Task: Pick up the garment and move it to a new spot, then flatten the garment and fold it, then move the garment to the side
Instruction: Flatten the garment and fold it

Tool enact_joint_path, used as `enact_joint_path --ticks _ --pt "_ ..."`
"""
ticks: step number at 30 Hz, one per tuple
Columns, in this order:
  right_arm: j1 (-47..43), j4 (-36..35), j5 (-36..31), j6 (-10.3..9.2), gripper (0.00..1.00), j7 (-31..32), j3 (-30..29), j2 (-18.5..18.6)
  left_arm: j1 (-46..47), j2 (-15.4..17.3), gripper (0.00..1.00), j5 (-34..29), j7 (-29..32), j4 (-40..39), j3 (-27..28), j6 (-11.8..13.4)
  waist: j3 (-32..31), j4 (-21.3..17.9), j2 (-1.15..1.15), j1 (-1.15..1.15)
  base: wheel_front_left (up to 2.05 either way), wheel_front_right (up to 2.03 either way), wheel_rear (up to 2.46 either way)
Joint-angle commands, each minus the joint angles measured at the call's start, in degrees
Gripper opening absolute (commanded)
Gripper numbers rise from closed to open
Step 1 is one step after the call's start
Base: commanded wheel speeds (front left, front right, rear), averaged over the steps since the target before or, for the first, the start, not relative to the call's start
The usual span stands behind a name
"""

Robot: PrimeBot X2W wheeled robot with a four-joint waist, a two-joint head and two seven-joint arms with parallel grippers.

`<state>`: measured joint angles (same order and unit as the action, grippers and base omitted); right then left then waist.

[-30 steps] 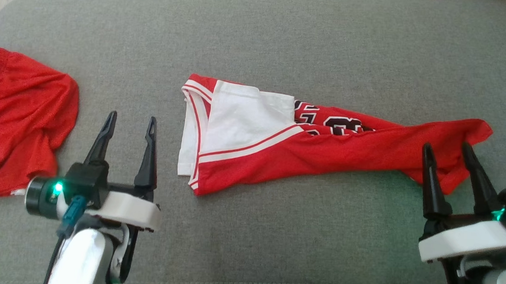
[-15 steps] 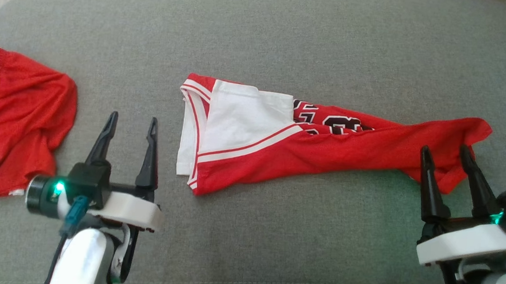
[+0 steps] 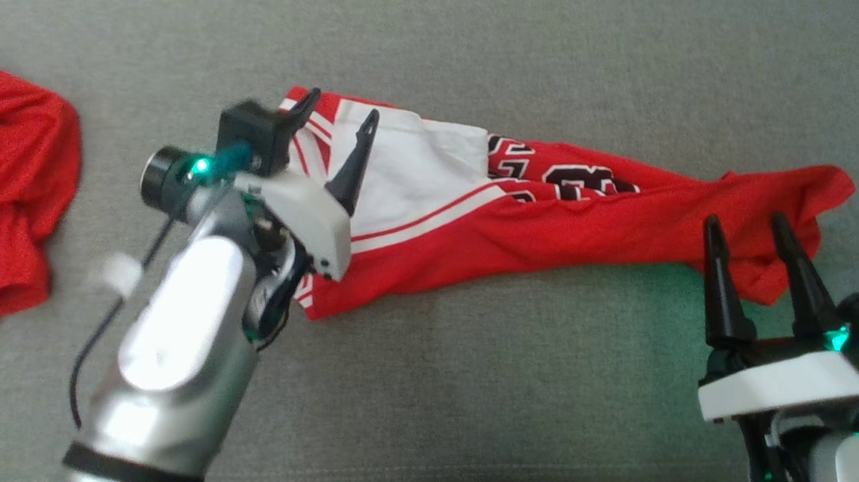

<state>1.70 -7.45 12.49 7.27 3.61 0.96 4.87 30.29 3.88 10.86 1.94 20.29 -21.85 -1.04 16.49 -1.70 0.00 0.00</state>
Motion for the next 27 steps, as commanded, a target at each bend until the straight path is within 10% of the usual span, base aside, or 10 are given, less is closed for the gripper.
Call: enact_joint_path --ticks 1,13,14,15,27 --pt "2.0 -1.5 0.5 0.22 1.00 -0.1 1.7 1.0 4.0 0.7 1.00 1.2 2.5 1.5 2.0 -0.4 2.2 -1.8 0.00 0.00 0.00 0.00 0.00" --pt "3.6 1.4 1.5 0.22 1.00 -1.7 2.0 0.7 11.7 1.2 0.97 3.8 6.9 14.6 3.3 -1.6 4.7 -4.3 0.00 0.00 0.00 0.00 0.00" --pt "3.7 1.5 1.5 0.22 1.00 -1.8 1.9 0.7 11.9 1.2 0.37 4.0 7.2 15.2 3.3 -1.9 4.8 -4.4 0.00 0.00 0.00 0.00 0.00" --pt "3.8 1.7 1.6 0.22 1.00 -1.9 1.7 0.7 12.1 1.2 0.00 4.2 7.1 15.6 3.2 -2.1 4.7 -4.4 0.00 0.00 0.00 0.00 0.00" --pt "7.2 8.4 4.9 0.22 1.00 5.7 -7.1 6.5 11.6 1.4 0.00 3.7 5.0 12.9 1.4 -1.8 4.2 -2.8 0.00 0.00 0.00 0.00 0.00"
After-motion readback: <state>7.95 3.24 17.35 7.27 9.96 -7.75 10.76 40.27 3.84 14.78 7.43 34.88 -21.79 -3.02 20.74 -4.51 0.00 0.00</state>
